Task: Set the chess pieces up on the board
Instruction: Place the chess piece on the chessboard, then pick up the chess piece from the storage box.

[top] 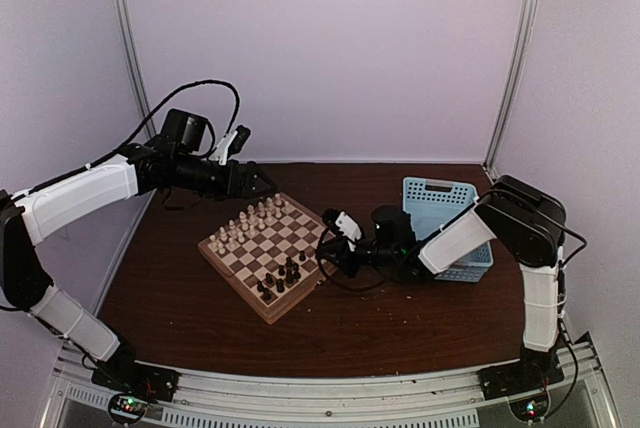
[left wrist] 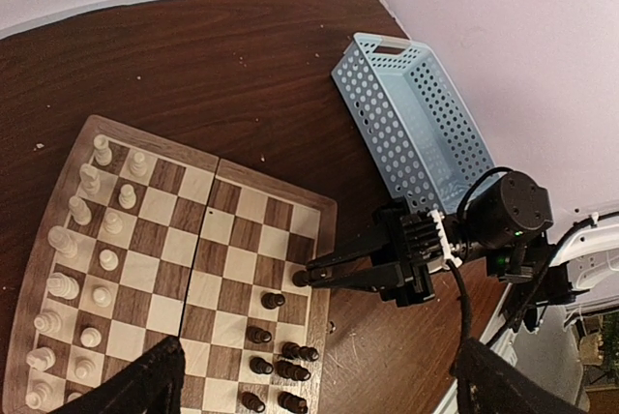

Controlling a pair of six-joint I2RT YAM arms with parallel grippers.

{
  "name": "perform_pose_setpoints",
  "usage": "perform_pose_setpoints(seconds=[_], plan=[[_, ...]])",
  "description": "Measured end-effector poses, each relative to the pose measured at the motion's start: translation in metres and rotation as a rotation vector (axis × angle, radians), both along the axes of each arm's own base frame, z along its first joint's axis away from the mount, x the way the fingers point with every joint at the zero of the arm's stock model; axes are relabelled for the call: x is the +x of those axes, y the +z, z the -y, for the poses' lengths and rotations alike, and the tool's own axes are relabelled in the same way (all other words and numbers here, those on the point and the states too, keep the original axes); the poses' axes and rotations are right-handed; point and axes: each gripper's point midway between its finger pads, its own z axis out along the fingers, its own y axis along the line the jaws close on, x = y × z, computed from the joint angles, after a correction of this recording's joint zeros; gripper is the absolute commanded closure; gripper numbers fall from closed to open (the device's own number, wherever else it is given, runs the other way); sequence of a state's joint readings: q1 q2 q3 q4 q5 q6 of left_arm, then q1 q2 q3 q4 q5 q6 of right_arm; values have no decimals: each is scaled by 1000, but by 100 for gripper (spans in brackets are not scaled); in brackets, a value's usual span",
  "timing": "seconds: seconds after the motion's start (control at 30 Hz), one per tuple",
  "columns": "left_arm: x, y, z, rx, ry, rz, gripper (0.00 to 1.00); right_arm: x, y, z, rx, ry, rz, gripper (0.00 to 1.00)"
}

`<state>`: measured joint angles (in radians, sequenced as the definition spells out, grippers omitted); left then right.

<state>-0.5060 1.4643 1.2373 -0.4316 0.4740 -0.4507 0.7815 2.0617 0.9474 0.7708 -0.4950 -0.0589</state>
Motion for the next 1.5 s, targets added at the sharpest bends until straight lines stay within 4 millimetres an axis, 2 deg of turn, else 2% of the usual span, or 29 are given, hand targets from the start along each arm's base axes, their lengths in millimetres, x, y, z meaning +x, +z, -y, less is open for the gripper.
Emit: perform_pose_setpoints(seconds=[0.13, 0.23, 0.43, 0.6, 0.73, 0.8, 0.87, 1.0, 1.1, 1.13, 1.17, 1.2, 1.27, 1.33, 1.4, 1.43, 1.5], plan=[[0, 0, 0, 0, -1, 0, 2, -1, -3, 0, -11, 4, 0, 87], [0, 0, 0, -1, -1, 0, 2, -2, -5, 1, -23, 7, -1, 78], [0, 0, 0, 1, -3, 2, 2, -3, -6, 0, -30, 8, 4, 65], [-1, -1, 0, 6, -7, 3, 2, -1, -1, 2, -33, -1, 28, 50], [-1, -4, -2, 22, 1, -1, 2, -2, 24, 6, -15, -8, 72, 41], [1, -7, -6, 45, 21, -1, 2, -6, 46, 11, 5, -10, 104, 38], [4, -12, -13, 79, 56, 0, 2, -9, 78, 20, 42, -24, 148, 35], [8, -5, -31, 139, 136, 44, 2, -5, 143, 47, 107, -116, 205, 34], [8, 10, -44, 158, 189, 96, 2, 20, 173, 84, 76, -312, 159, 32], [9, 15, -49, 161, 217, 110, 2, 30, 179, 97, 59, -375, 131, 36], [10, 18, -53, 162, 246, 120, 2, 39, 184, 111, 46, -436, 100, 52], [9, 21, -58, 158, 277, 126, 2, 47, 188, 126, 38, -490, 66, 74], [6, 18, -61, 150, 290, 124, 2, 60, 189, 164, 40, -589, -17, 56], [3, 11, -61, 139, 287, 106, 2, 69, 180, 207, 68, -693, -118, 54], [2, 5, -58, 135, 276, 84, 2, 72, 161, 245, 75, -800, -212, 53], [2, 4, -56, 135, 269, 76, 2, 69, 149, 258, 70, -842, -262, 53], [2, 4, -53, 140, 253, 63, 2, 61, 128, 265, 42, -879, -343, 54]])
